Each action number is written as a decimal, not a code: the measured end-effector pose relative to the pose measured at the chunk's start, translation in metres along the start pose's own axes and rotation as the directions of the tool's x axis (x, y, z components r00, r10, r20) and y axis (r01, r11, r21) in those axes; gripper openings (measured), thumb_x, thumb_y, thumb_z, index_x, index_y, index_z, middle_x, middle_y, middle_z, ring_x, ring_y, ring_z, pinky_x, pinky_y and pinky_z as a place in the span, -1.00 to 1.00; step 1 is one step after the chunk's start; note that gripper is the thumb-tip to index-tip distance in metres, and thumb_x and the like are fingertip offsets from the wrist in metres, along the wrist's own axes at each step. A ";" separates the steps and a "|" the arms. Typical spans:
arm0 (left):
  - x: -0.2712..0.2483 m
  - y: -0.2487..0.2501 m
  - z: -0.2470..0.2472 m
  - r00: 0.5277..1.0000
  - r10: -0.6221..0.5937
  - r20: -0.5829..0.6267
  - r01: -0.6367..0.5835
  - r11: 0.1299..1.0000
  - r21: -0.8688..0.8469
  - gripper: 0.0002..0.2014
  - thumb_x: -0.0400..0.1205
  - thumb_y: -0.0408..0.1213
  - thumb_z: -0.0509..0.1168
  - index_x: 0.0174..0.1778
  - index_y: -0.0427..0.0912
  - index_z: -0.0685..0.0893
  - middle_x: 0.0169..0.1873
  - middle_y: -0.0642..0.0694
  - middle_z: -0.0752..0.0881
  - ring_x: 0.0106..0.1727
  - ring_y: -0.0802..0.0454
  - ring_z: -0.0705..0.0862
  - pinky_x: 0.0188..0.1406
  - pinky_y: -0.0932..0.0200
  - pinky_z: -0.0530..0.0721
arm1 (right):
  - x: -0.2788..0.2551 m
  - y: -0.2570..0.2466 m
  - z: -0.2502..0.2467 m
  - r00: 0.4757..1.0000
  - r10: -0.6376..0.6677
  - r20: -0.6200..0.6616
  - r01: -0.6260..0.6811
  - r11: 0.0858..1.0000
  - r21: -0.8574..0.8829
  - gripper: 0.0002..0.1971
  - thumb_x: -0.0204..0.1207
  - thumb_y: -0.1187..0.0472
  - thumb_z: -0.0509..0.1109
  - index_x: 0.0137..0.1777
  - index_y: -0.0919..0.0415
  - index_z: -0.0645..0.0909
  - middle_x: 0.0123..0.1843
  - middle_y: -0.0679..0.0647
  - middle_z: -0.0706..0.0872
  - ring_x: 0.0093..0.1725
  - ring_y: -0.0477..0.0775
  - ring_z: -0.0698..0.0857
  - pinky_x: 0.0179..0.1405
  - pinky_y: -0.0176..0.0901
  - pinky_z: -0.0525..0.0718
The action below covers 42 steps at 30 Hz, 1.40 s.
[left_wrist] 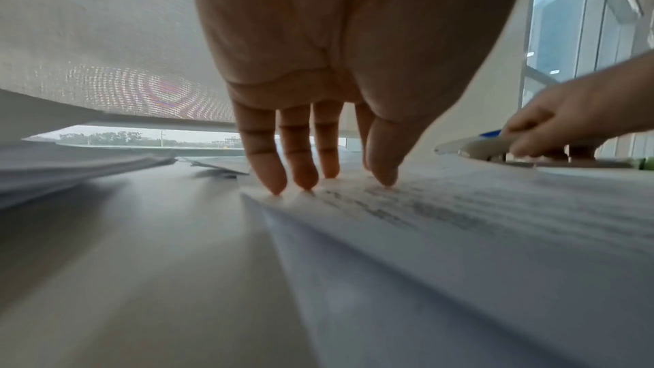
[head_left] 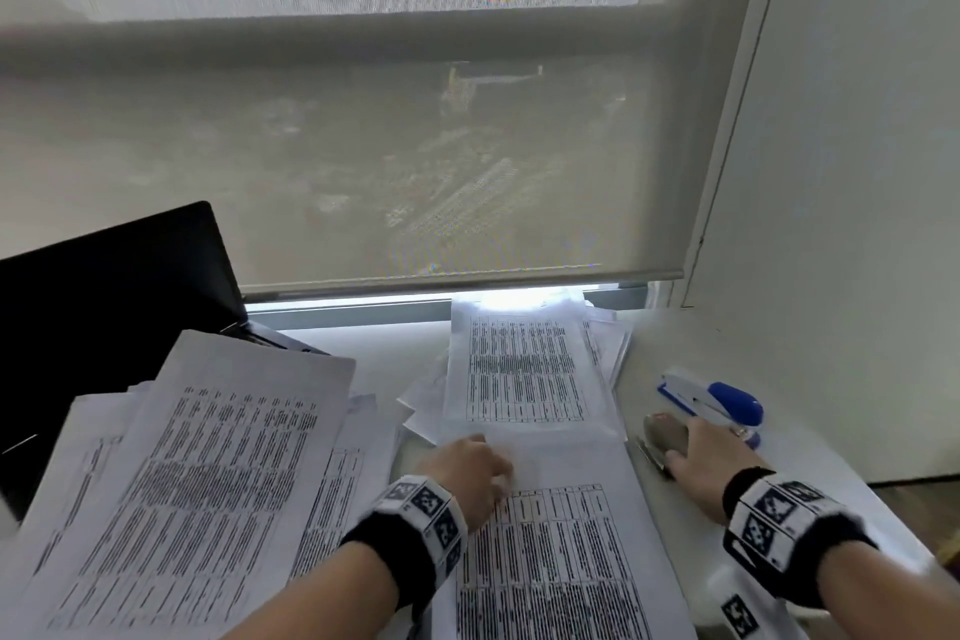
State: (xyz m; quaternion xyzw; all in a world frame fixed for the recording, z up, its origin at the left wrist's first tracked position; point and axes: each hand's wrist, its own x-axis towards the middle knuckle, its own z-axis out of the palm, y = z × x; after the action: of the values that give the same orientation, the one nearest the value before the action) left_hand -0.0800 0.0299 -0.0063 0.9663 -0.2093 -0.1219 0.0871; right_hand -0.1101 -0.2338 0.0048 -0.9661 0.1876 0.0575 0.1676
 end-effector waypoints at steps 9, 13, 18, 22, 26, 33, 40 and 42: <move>0.008 0.011 -0.009 0.999 -0.021 -0.027 0.021 1.000 0.021 -0.84 0.65 -0.14 0.37 0.06 -0.02 0.83 0.07 0.00 0.76 0.00 0.00 0.72 0.02 0.17 0.62 | -0.027 -0.039 0.015 0.935 -0.266 -0.236 0.316 0.926 0.208 -0.72 0.53 0.13 0.42 0.18 0.12 0.48 -0.03 -0.03 0.58 -0.14 -0.12 0.56 -0.12 -0.29 0.53; 0.009 0.015 -0.002 1.000 -0.016 -0.004 0.016 0.994 0.105 -0.81 0.71 -0.30 0.22 0.11 -0.22 0.72 0.09 -0.12 0.71 -0.01 -0.09 0.70 0.03 0.04 0.66 | -0.029 -0.050 0.015 0.952 -0.289 -0.105 0.307 0.900 0.308 -0.68 0.54 0.15 0.42 0.25 0.13 0.49 -0.03 -0.04 0.62 -0.17 -0.18 0.60 -0.32 -0.45 0.50; 0.005 0.008 0.000 1.000 -0.013 -0.026 0.016 0.993 0.114 -0.77 0.72 -0.32 0.15 0.20 -0.26 0.64 0.19 -0.17 0.67 0.18 -0.10 0.63 0.19 0.10 0.54 | -0.037 -0.057 0.030 0.923 -0.361 0.132 0.320 0.912 0.257 -0.53 0.49 0.08 0.46 0.36 0.15 0.47 0.14 0.05 0.68 0.00 -0.05 0.70 0.07 -0.17 0.73; -0.005 -0.014 -0.004 0.999 0.002 0.039 -0.007 0.991 0.134 -0.46 0.57 0.13 0.38 0.39 -0.11 0.58 0.36 -0.01 0.58 0.37 -0.08 0.51 0.41 0.04 0.44 | -0.041 -0.068 0.037 0.907 -0.394 0.150 0.378 0.917 0.126 -0.42 0.47 -0.15 0.40 0.45 0.05 0.45 0.31 0.04 0.65 0.20 0.01 0.63 0.28 -0.18 0.56; -0.011 -0.019 -0.002 0.996 0.023 0.092 -0.038 0.985 0.165 -0.41 0.56 0.21 0.34 0.50 0.12 0.52 0.47 0.02 0.54 0.46 -0.09 0.47 0.50 -0.03 0.41 | -0.037 -0.084 0.043 0.894 -0.417 0.160 0.414 0.909 0.055 -0.69 0.53 -0.11 0.29 0.22 -0.05 0.55 0.14 -0.03 0.70 0.13 0.01 0.65 0.17 -0.16 0.58; -0.019 -0.010 0.006 0.980 0.036 0.195 -0.094 0.950 0.297 -0.54 0.74 0.08 0.08 0.60 0.23 0.35 0.53 -0.26 0.39 0.47 -0.28 0.38 0.49 -0.13 0.39 | -0.027 -0.090 0.050 0.894 -0.420 0.154 0.419 0.907 0.046 -0.74 0.52 -0.05 0.27 0.14 0.00 0.57 0.08 0.02 0.73 0.08 0.06 0.66 0.12 -0.17 0.59; -0.034 -0.007 -0.003 0.970 -0.023 0.240 -0.046 0.959 0.279 -0.49 0.70 0.13 0.15 0.57 0.06 0.43 0.48 -0.22 0.41 0.51 -0.24 0.34 0.49 -0.17 0.37 | -0.028 -0.086 0.050 0.884 -0.448 0.130 0.437 0.893 0.105 -0.70 0.53 -0.07 0.30 0.22 -0.03 0.56 0.10 -0.02 0.72 0.04 -0.02 0.67 0.15 -0.20 0.62; -0.038 -0.010 -0.001 0.958 -0.063 0.281 -0.009 0.969 0.247 -0.35 0.63 0.23 0.22 0.62 0.08 0.33 0.57 -0.23 0.31 0.59 -0.21 0.23 0.56 -0.26 0.29 | -0.029 -0.090 0.049 0.871 -0.471 0.142 0.459 0.882 0.110 -0.70 0.54 -0.07 0.30 0.24 -0.07 0.55 0.12 -0.03 0.72 0.06 -0.02 0.65 0.17 -0.22 0.59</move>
State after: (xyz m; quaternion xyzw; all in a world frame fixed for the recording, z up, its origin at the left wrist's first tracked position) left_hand -0.1094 0.0552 0.0003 0.9444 -0.2200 -0.2351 -0.0664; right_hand -0.1048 -0.1288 -0.0086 -0.9680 -0.0627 0.0883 0.2265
